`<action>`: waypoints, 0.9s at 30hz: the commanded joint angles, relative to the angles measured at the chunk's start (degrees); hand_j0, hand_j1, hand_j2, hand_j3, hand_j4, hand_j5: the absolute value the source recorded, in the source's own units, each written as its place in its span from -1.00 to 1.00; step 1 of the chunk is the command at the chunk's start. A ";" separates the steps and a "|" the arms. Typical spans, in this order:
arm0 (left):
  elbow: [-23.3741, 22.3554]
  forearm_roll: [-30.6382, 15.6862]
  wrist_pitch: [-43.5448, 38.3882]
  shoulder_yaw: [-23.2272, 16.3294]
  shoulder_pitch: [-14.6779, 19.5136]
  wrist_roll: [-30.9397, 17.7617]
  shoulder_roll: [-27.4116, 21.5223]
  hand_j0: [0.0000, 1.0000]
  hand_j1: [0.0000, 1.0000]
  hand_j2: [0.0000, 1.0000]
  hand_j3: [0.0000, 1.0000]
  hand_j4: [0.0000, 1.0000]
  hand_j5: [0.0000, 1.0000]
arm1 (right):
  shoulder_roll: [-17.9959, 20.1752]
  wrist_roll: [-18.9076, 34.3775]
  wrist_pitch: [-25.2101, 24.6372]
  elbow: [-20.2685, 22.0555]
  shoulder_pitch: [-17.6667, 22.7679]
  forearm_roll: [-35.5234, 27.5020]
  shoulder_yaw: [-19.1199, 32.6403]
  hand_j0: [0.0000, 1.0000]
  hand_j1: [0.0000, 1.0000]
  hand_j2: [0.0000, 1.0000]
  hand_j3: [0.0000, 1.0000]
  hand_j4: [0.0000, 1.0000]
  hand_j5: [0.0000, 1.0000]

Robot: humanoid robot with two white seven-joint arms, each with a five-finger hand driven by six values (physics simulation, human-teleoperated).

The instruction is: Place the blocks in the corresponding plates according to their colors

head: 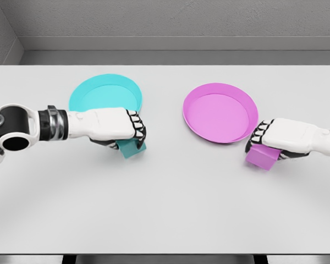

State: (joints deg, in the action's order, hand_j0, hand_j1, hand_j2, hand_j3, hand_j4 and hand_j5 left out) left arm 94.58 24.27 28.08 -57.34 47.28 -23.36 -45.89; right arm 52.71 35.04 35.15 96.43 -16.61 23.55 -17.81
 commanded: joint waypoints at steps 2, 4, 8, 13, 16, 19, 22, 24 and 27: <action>-0.63 -0.72 -0.13 2.94 -0.09 0.07 -0.16 -0.11 -0.11 -0.11 -0.11 -0.11 -0.11 | 0.11 -0.04 -0.15 -2.83 -0.79 -2.19 0.67 0.24 0.24 0.24 0.24 0.24 0.24; -2.73 -0.72 -0.05 4.26 -0.09 -0.02 -0.16 -0.11 -0.11 -0.11 -0.11 -0.11 -0.11 | 0.02 -0.04 -0.15 -3.18 -1.58 -2.28 0.67 0.24 0.24 0.24 0.24 0.24 0.24; -8.18 -0.72 -0.13 6.63 0.62 -0.02 0.19 -0.10 -0.10 -0.10 -0.10 -0.10 -0.10 | -0.50 -0.04 -0.15 -3.53 -2.99 -3.95 0.58 0.24 0.24 0.24 0.24 0.24 0.24; -13.98 -0.10 -0.31 10.15 0.88 -0.02 1.42 -0.10 -0.10 -0.10 -0.10 -0.10 -0.10 | -0.59 -0.04 -0.15 -3.53 -4.40 -4.21 0.58 0.24 0.24 0.24 0.24 0.24 0.24; -18.73 0.16 -0.66 10.15 2.46 -0.02 3.00 -0.09 -0.09 -0.09 -0.09 -0.09 -0.09 | -0.68 -0.04 -0.15 -3.62 -5.36 -4.39 0.32 0.24 0.24 0.24 0.24 0.24 0.24; -25.41 1.74 -0.92 10.15 4.39 -0.19 7.39 -0.06 -0.06 -0.06 -0.06 -0.06 -0.06 | -1.29 -0.04 -0.15 -3.62 -7.65 -4.82 -0.12 0.23 0.23 0.23 0.23 0.23 0.23; -29.01 3.50 -0.92 10.06 5.10 -0.28 9.33 -0.04 -0.04 -0.04 -0.04 -0.04 -0.04 | -3.58 -0.04 -0.15 -3.88 -13.27 -5.53 -3.81 0.23 0.23 0.23 0.23 0.23 0.23; -30.42 3.59 -0.92 10.06 5.10 -0.19 9.50 -0.03 -0.03 -0.03 -0.03 -0.03 -0.03 | -6.48 -0.04 -0.15 -4.59 -16.70 -5.53 -5.83 0.23 0.23 0.23 0.23 0.23 0.23; -32.62 3.59 -1.36 10.06 5.45 -0.19 10.03 0.11 0.11 0.11 0.11 0.11 0.11 | -11.22 -0.04 -0.15 -8.63 -20.74 -5.44 -6.10 0.24 0.24 0.24 0.24 0.24 0.24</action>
State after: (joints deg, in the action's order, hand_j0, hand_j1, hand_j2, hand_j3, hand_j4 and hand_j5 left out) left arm 63.86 27.96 27.03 -47.39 52.73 -23.65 -36.44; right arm 44.49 35.02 35.12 89.84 -39.28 18.36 -23.11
